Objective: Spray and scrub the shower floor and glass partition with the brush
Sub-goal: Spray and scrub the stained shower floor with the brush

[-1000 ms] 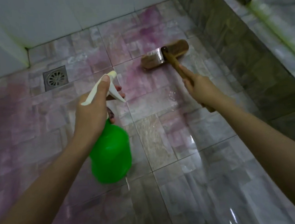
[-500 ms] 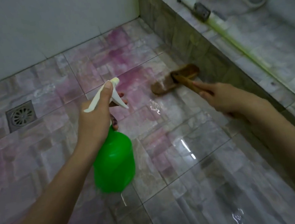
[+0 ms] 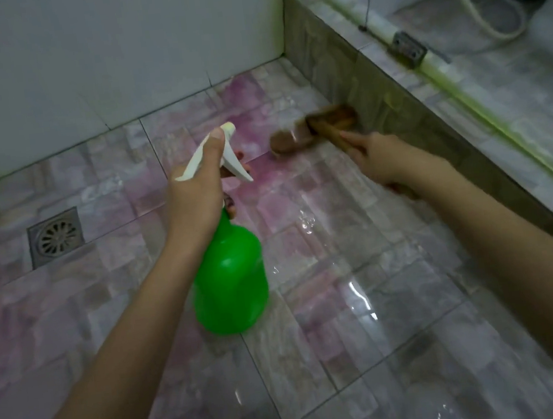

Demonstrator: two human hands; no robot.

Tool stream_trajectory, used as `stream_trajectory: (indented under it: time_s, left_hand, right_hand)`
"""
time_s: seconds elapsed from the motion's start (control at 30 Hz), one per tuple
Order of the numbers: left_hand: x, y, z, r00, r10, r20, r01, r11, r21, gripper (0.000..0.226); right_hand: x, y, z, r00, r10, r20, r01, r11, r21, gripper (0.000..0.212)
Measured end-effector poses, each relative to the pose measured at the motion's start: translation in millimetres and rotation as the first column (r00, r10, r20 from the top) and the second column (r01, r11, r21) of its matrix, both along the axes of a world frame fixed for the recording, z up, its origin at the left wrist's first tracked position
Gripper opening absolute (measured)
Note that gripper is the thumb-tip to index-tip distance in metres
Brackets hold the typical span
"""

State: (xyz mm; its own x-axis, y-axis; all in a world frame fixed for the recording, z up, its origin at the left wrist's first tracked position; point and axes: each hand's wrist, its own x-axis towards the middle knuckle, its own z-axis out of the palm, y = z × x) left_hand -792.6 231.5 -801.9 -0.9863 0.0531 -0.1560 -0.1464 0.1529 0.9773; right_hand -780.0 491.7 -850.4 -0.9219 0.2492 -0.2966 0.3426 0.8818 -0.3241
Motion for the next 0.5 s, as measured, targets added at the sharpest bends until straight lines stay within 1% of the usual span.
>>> stream_trajectory:
  time_s: [0.03,0.1,0.13,0.2,0.23,0.27,0.3,0.37,0.4,0.43,0.5]
  left_hand:
    - [-3,0,-2,1.000,0.008,0.002,-0.008,1.000,-0.013,0.024]
    - [-7,1,-4,1.000,0.015,-0.001,-0.015,0.998,-0.054,0.025]
    - [-10,1,-4,1.000,0.019,-0.005,-0.019,0.998,-0.063,0.026]
    - [-16,0,-6,1.000,0.024,0.001,-0.024,0.999,-0.022,0.023]
    - [-20,0,-6,1.000,0.029,0.009,-0.029,1.000,0.011,0.021]
    - [-23,1,-5,0.999,0.029,0.025,-0.029,0.999,0.023,0.023]
    - [-25,2,-7,0.999,0.022,0.037,-0.022,1.000,0.011,0.025]
    - [-25,4,-9,1.000,0.008,0.030,-0.008,1.000,0.015,0.024]
    - [-23,6,-8,1.000,0.010,0.021,-0.011,1.000,0.018,0.023]
    - [-23,5,-9,1.000,0.020,0.014,-0.020,1.000,0.009,0.025]
    - [-23,2,-9,1.000,0.025,0.010,-0.025,1.000,0.005,0.024]
  right_hand:
    - [-20,-2,-6,0.998,0.022,-0.059,-0.022,1.000,0.001,0.048]
    - [-51,1,-3,0.998,0.022,-0.055,-0.022,1.000,-0.004,0.047]
    - [-59,4,3,1.000,0.018,0.002,-0.018,1.000,0.011,0.046]
    - [-61,8,17,0.989,-0.014,0.148,0.009,0.999,0.039,0.043]
    - [-63,7,19,0.984,-0.038,0.172,0.030,0.998,0.051,0.043]
    - [-69,3,16,0.988,-0.048,0.145,0.040,0.998,0.053,0.043]
    - [-81,-1,7,0.996,-0.033,0.085,0.030,0.999,0.038,0.044]
    - [-105,-6,-10,0.999,0.041,-0.033,-0.040,0.999,0.006,0.046]
    - [-114,-4,-10,0.998,0.046,-0.031,-0.046,0.999,0.000,0.047]
    - [-121,-1,-4,0.999,0.050,0.003,-0.050,0.999,0.009,0.047]
    - [-119,9,24,0.983,0.054,0.177,-0.060,0.998,0.029,0.044]
